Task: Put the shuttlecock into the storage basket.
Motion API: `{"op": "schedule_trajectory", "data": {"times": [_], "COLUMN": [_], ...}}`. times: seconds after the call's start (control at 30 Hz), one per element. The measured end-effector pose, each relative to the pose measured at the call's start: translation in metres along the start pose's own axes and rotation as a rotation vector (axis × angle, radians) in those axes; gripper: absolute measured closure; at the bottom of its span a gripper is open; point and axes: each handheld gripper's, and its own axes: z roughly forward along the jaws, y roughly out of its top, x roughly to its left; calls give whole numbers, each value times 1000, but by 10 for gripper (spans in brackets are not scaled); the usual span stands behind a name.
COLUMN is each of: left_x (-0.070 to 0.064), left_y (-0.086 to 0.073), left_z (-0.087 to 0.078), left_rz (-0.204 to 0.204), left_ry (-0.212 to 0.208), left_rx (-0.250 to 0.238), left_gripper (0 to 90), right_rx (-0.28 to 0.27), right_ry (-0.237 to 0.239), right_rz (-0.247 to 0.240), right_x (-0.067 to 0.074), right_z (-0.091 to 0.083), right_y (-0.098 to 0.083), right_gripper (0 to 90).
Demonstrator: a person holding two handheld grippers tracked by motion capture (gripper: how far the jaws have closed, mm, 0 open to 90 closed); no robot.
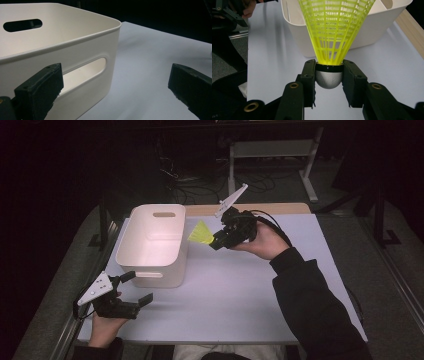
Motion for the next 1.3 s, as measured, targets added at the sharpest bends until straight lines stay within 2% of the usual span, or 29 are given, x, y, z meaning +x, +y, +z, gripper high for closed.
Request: {"op": "schedule_trajectory", "data": {"times": [0.87, 1.3], "left_x": [0, 0], "left_y": [0, 0], "left_z": [-1, -1], "left_rz": [0, -3], "left_ry": [-5, -2], "left_rx": [-2, -5], "left_gripper": [0, 0], "right_rx": [-43, -36], "right_ry": [62, 76], "right_rz": [-61, -76], "right_x": [11, 14], "right_z": [15, 27], "right_y": [47, 58], "right_gripper": [633, 633]}}
